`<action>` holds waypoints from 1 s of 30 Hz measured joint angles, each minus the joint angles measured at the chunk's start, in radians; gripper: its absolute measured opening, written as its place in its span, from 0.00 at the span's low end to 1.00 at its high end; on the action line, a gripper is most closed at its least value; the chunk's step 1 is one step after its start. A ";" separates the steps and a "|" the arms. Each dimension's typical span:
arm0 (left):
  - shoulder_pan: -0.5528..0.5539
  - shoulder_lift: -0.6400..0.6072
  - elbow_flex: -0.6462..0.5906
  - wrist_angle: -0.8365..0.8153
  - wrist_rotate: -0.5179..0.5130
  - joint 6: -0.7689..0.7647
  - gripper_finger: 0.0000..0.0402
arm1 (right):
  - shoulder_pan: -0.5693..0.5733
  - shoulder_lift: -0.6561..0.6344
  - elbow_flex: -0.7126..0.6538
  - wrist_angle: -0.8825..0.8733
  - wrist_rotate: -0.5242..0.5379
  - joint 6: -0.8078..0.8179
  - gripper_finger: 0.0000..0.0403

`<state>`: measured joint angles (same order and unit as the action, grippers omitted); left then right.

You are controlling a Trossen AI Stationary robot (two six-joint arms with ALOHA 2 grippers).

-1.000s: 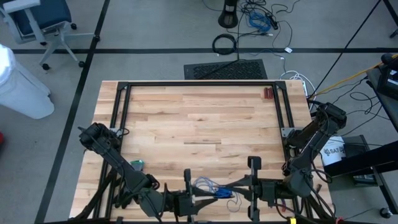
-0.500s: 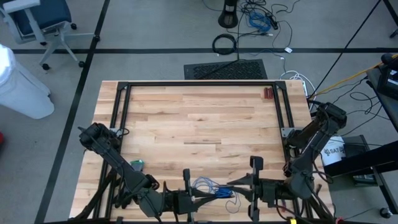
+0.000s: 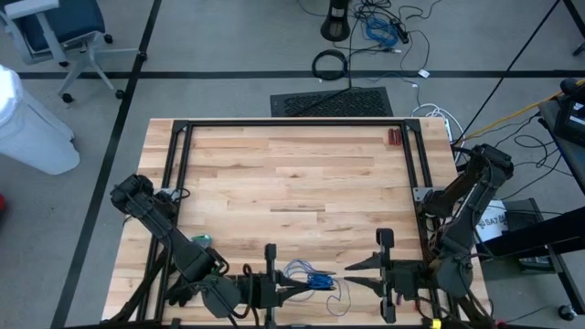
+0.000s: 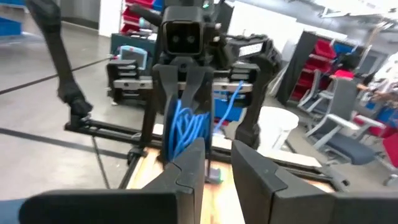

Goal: Coil cords
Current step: Coil the blue wire onto the spool

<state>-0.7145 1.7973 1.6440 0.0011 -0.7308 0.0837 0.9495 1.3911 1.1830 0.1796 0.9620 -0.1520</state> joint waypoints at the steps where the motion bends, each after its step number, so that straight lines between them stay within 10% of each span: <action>1: 0.007 0.000 0.000 -0.001 0.009 0.000 0.00 | -0.006 0.000 0.000 -0.007 -0.010 0.010 0.17; 30: 0.073 0.000 0.000 -0.061 0.132 -0.079 0.00 | -0.066 0.000 -0.001 -0.104 -0.099 0.114 0.17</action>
<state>-0.6418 1.7969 1.6440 -0.0597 -0.5987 0.0048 0.8831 1.3914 1.1824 0.0757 0.8635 -0.0383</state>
